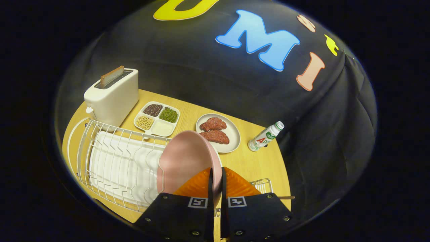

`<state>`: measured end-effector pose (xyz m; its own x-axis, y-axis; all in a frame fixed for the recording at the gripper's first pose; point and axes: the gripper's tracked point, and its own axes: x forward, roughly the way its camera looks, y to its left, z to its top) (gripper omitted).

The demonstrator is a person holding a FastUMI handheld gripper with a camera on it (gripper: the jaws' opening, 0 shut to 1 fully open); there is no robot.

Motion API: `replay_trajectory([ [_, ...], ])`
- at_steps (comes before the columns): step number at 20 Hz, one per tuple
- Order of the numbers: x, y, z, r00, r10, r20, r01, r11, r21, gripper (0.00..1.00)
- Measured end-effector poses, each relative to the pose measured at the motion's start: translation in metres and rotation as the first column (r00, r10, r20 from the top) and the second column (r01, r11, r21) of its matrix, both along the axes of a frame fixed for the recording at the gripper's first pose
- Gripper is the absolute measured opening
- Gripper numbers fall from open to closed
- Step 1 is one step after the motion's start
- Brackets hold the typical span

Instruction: Take the plate from the dish rack, then take the spoon from the basket and place it into the plate.

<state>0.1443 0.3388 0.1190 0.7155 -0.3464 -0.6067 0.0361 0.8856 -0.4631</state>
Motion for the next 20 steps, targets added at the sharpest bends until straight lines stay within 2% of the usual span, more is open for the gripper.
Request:
replay_trajectory([
  [4, 0.006, 0.002, 0.017, 0.999, 0.026, 0.022, -0.023, 0.995, -0.094, 0.07],
  [6, 0.007, 0.001, 0.024, 0.999, 0.024, 0.042, -0.020, 0.996, -0.084, 0.07],
  [9, 0.004, -0.002, 0.032, 0.998, 0.033, 0.060, -0.031, 0.999, -0.027, 0.07],
  [10, 0.001, -0.010, 0.031, 0.997, 0.038, 0.069, -0.037, 0.999, -0.014, 0.03],
  [13, -0.009, -0.019, 0.038, 0.996, 0.039, 0.082, -0.043, 0.998, 0.050, 0.03],
  [20, -0.062, -0.074, 0.056, 0.996, 0.008, 0.093, -0.028, 0.974, 0.224, 0.03],
])
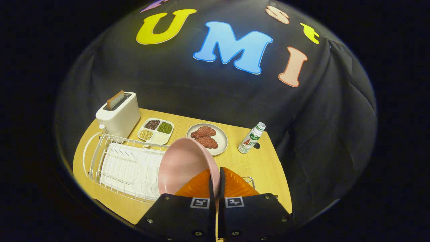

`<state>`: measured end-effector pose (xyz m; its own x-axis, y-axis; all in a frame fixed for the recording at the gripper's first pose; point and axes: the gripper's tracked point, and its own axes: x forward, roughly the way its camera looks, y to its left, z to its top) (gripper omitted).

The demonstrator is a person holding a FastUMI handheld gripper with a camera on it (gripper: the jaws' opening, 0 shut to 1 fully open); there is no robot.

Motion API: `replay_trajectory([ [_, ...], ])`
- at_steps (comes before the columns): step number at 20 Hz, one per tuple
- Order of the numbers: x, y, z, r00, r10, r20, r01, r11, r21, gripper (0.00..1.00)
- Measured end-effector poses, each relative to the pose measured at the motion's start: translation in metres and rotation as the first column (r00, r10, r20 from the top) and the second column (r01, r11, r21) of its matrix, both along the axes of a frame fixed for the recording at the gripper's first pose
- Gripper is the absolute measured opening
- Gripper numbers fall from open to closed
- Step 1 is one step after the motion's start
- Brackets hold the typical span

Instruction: Take the plate from the dish rack, then take the spoon from the basket and place it into the plate.

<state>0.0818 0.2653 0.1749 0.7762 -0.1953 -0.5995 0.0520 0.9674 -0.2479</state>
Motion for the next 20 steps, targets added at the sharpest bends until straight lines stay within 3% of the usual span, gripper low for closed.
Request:
replay_trajectory([
  [6, -0.045, -0.042, 0.002, 1.000, -0.006, 0.010, 0.003, 0.979, 0.205, 0.03],
  [10, -0.076, -0.058, -0.019, 1.000, 0.007, 0.001, -0.007, 0.932, 0.363, 0.03],
  [20, -0.139, -0.080, -0.104, 0.993, 0.065, -0.103, 0.007, 0.813, 0.582, 0.03],
])
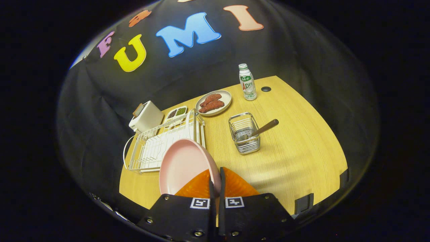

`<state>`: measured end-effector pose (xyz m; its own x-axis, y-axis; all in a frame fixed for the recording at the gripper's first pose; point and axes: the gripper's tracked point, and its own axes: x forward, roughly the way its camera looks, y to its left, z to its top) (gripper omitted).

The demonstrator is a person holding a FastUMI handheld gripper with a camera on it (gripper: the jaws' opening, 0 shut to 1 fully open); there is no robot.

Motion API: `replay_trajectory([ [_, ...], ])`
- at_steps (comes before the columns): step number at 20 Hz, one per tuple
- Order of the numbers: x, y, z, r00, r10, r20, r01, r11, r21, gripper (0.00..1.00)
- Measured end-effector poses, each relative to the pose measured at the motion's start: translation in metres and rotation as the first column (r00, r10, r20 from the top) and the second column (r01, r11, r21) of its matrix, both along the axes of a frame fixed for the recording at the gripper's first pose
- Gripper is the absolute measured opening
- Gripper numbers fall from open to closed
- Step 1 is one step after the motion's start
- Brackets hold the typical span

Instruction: Take the plate from the dish rack, then take the spoon from the basket and place it into the plate.

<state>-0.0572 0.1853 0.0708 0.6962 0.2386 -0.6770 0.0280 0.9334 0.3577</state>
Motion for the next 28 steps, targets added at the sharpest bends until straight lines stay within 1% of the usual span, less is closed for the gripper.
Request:
replay_trajectory([
  [2, -0.004, -0.001, -0.013, 1.000, 0.024, -0.019, -0.023, 0.999, 0.036, 0.03],
  [6, -0.010, 0.002, -0.045, 0.996, 0.051, -0.076, -0.043, 0.993, 0.111, 0.03],
  [10, -0.009, 0.000, -0.071, 0.995, 0.053, -0.080, -0.047, 0.995, 0.085, 0.03],
  [15, -0.013, 0.009, -0.095, 0.990, 0.070, -0.121, -0.052, 0.988, 0.147, 0.02],
  [19, -0.012, 0.012, -0.113, 0.985, 0.077, -0.152, -0.053, 0.986, 0.156, 0.03],
  [25, -0.004, 0.024, -0.142, 0.982, 0.097, -0.160, -0.070, 0.983, 0.170, 0.03],
  [26, -0.003, 0.024, -0.140, 0.983, 0.097, -0.158, -0.069, 0.983, 0.172, 0.03],
  [28, -0.002, 0.021, -0.141, 0.984, 0.103, -0.143, -0.080, 0.985, 0.154, 0.07],
])
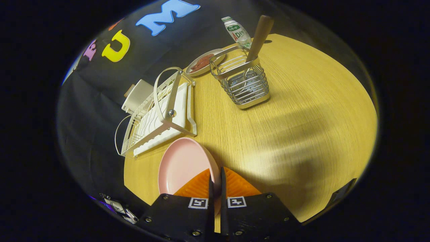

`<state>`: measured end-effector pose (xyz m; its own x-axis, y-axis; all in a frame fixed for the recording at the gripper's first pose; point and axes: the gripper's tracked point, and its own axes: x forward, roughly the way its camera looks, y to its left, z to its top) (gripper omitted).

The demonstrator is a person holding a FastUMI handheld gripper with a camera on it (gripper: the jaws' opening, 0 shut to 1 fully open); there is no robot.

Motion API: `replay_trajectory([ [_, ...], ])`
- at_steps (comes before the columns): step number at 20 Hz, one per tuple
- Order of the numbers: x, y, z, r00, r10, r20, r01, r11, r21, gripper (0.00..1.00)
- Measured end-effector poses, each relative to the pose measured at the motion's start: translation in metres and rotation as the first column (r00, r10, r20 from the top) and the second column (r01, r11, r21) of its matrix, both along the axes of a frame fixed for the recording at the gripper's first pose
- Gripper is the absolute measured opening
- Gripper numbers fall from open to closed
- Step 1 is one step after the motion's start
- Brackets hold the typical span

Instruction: Take the plate from the dish rack, then take the spoon from the basket and place it into the plate.

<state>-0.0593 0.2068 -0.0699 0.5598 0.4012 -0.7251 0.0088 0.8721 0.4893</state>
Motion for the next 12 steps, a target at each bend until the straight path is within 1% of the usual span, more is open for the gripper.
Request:
replay_trajectory([
  [1, 0.005, -0.003, 0.000, 1.000, -0.001, 0.022, 0.002, 1.000, -0.020, 0.09],
  [3, 0.009, -0.019, 0.017, 0.997, -0.011, 0.074, 0.015, 0.998, -0.054, 0.18],
  [4, 0.011, -0.025, 0.022, 0.995, -0.012, 0.101, 0.020, 0.997, -0.075, 0.28],
  [5, 0.017, -0.034, 0.023, 0.992, -0.013, 0.127, 0.029, 0.991, -0.127, 0.37],
  [7, 0.020, -0.056, 0.048, 0.975, 0.001, 0.223, 0.049, 0.974, -0.221, 0.57],
  [9, 0.027, -0.074, 0.080, 0.938, 0.002, 0.348, 0.098, 0.958, -0.269, 0.57],
  [11, 0.035, -0.084, 0.113, 0.886, -0.026, 0.463, 0.150, 0.961, -0.233, 0.57],
  [12, 0.039, -0.093, 0.126, 0.857, -0.057, 0.513, 0.188, 0.960, -0.208, 0.57],
])
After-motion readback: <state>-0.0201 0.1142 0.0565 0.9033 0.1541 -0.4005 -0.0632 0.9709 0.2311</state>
